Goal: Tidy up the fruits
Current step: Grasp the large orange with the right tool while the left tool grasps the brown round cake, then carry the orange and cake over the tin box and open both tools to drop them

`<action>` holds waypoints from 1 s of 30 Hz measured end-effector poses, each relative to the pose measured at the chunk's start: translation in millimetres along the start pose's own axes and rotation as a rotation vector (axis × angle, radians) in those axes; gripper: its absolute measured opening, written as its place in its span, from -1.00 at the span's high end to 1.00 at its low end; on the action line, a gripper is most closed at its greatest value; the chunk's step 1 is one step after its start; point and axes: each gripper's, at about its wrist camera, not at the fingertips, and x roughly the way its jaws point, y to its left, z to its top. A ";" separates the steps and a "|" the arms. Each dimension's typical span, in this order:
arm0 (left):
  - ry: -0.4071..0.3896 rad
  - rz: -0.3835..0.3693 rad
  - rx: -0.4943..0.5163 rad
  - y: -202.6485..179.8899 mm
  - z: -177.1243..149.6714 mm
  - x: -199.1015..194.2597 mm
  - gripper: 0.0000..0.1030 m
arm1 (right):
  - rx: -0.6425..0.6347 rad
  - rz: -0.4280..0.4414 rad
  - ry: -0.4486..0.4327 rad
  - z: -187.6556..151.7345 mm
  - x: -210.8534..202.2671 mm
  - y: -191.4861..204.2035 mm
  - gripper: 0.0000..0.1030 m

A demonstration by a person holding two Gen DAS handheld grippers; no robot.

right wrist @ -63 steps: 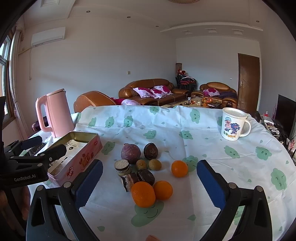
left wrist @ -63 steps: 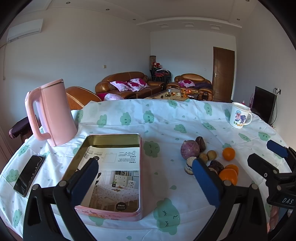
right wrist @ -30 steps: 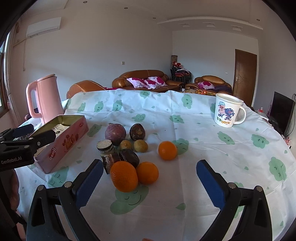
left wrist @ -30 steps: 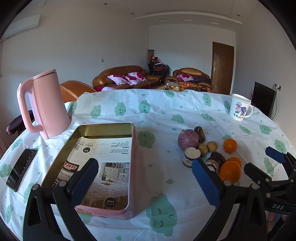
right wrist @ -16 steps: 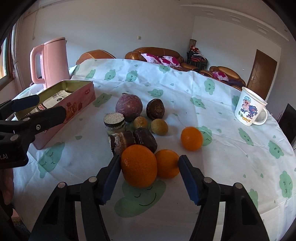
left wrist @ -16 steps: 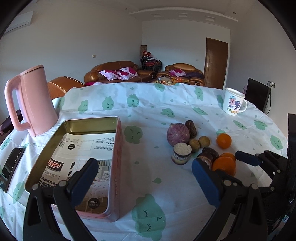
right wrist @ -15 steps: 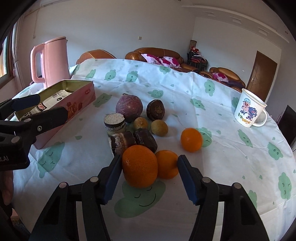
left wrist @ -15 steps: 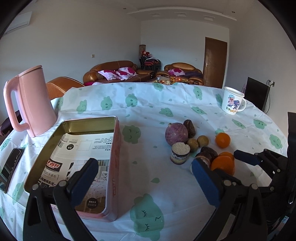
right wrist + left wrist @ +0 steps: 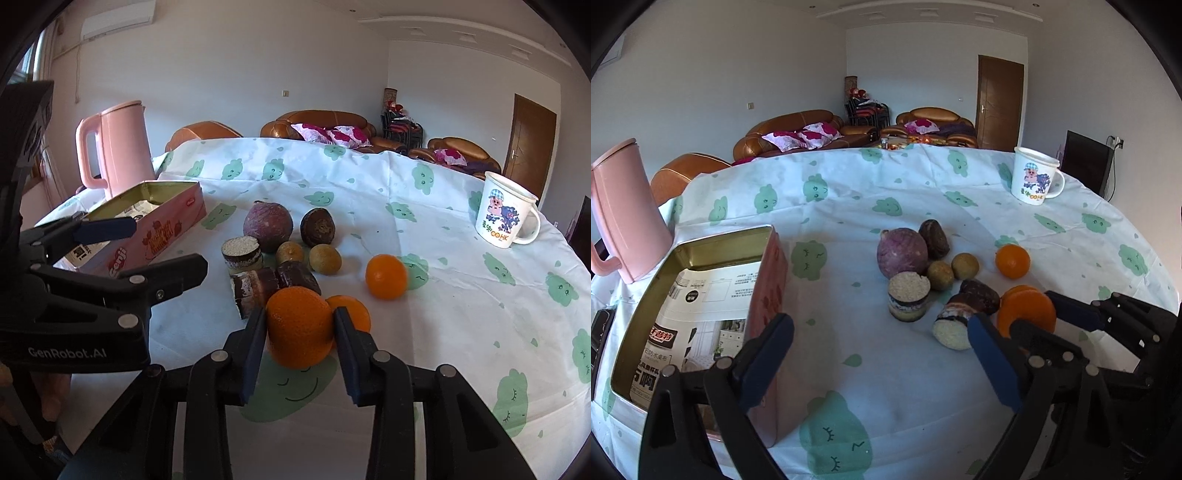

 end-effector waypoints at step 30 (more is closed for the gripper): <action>0.077 -0.184 -0.003 -29.4 7.3 31.2 0.28 | 0.112 -0.018 -0.131 -6.5 -25.6 -38.1 0.25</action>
